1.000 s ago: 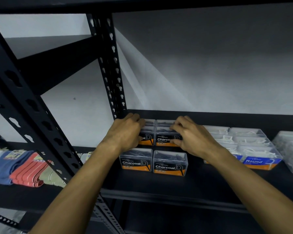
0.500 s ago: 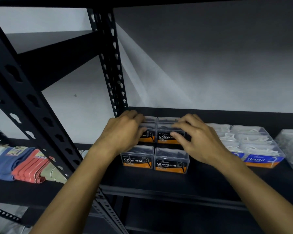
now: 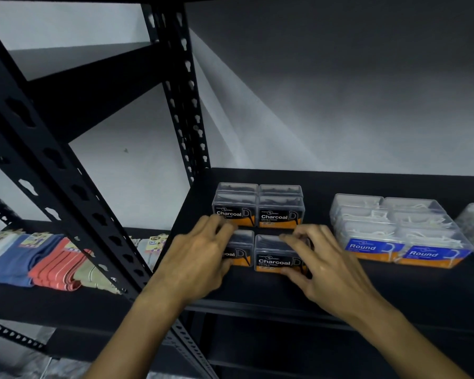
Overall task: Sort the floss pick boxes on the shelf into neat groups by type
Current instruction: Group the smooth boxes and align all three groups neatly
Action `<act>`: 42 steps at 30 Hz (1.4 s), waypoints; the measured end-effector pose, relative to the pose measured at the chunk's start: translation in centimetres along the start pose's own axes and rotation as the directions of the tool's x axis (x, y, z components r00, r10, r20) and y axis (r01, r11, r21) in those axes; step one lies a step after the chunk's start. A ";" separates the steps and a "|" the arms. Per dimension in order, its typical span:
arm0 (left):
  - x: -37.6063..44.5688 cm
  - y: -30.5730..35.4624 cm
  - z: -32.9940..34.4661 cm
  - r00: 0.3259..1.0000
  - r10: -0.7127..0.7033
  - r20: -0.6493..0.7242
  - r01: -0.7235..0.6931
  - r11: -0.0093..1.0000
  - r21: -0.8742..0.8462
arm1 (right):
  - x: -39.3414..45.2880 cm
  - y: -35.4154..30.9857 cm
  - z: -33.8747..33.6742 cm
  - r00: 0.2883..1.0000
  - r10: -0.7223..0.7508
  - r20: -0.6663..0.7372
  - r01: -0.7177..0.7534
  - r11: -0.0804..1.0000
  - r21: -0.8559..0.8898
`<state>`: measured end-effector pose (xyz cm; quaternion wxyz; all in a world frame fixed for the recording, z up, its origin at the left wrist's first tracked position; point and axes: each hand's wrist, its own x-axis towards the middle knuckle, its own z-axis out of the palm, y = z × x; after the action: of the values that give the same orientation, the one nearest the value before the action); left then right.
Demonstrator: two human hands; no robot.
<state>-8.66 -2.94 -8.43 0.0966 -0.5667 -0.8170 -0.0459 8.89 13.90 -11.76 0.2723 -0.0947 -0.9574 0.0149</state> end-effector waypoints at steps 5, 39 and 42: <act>0.5 0.2 0.9 0.996 -0.046 -0.082 0.046 0.999 0.003 | 0.2 -0.3 0.4 0.999 0.024 -0.046 -0.026 0.999 -0.043; 2.9 0.9 2.3 0.962 -0.145 -0.233 0.150 0.989 0.005 | 2.5 0.4 2.5 0.980 0.170 -0.103 -0.180 0.979 -0.091; 2.9 1.0 2.2 0.962 -0.151 -0.229 0.157 0.987 0.011 | 2.6 0.4 2.6 0.978 0.183 -0.096 -0.192 0.976 -0.098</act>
<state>-8.90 0.48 -10.05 0.1936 -0.4909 -0.8428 -0.1061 5.39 14.82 -12.69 0.3054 -0.1996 -0.9309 -0.0150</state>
